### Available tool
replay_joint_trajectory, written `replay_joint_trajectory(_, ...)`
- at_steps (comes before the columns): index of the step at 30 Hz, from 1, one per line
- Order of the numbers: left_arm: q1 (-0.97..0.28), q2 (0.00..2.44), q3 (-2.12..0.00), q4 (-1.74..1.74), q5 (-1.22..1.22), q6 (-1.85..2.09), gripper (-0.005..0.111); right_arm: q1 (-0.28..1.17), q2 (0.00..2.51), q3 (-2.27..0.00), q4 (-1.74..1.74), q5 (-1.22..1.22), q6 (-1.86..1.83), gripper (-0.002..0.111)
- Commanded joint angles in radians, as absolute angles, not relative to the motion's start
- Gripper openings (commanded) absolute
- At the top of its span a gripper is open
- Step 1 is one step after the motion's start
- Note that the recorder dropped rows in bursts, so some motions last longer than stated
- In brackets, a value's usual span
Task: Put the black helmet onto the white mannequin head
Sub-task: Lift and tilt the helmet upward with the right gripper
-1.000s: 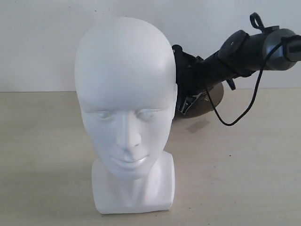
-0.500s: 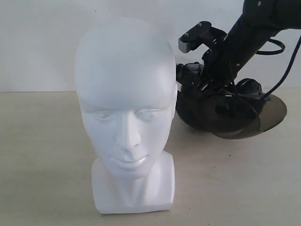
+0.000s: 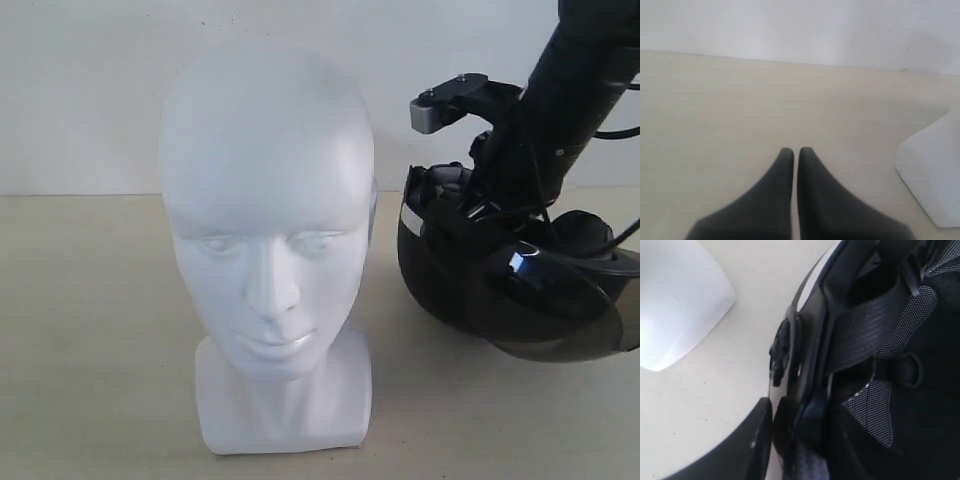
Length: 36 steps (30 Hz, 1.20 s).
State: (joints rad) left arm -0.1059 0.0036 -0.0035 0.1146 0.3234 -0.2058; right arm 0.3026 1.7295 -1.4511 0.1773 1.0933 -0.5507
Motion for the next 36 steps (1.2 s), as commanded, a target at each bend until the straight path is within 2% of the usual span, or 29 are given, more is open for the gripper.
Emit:
replay_joint_trajectory(1, -0.103, 0.000, 0.000, 0.116, 0.322, -0.202, 0.004, 0.301, 1.627, -1.341, 0.179, 1.063, -0.512, 0.000)
replay_joint_trajectory(11, -0.103, 0.000, 0.000, 0.116, 0.322, -0.202, 0.004, 0.416, 1.572, -1.156, 0.170, 1.009, -0.344, 0.000)
replay_joint_trajectory(21, -0.103, 0.000, 0.000, 0.116, 0.322, -0.202, 0.004, 0.450, 1.572, -1.136, 0.131, 0.986, -0.185, 0.001)
replay_joint_trajectory(24, -0.103, 0.000, 0.000, 0.116, 0.322, -0.202, 0.004, 0.450, 1.572, -1.136, 0.130, 0.991, -0.185, 0.013)
replay_joint_trajectory(29, -0.103, 0.000, 0.000, 0.116, 0.322, -0.202, 0.004, 0.450, 1.572, -1.136, 0.137, 0.991, -0.155, 0.051)
replay_joint_trajectory(31, -0.103, 0.000, 0.000, 0.116, 0.322, -0.202, 0.004, 0.450, 1.572, -1.136, 0.143, 0.991, -0.155, 0.057)
replay_joint_trajectory(36, -0.103, 0.000, 0.000, 0.116, 0.322, -0.202, 0.004, 0.450, 1.572, -1.136, 0.147, 0.982, -0.155, 0.057)
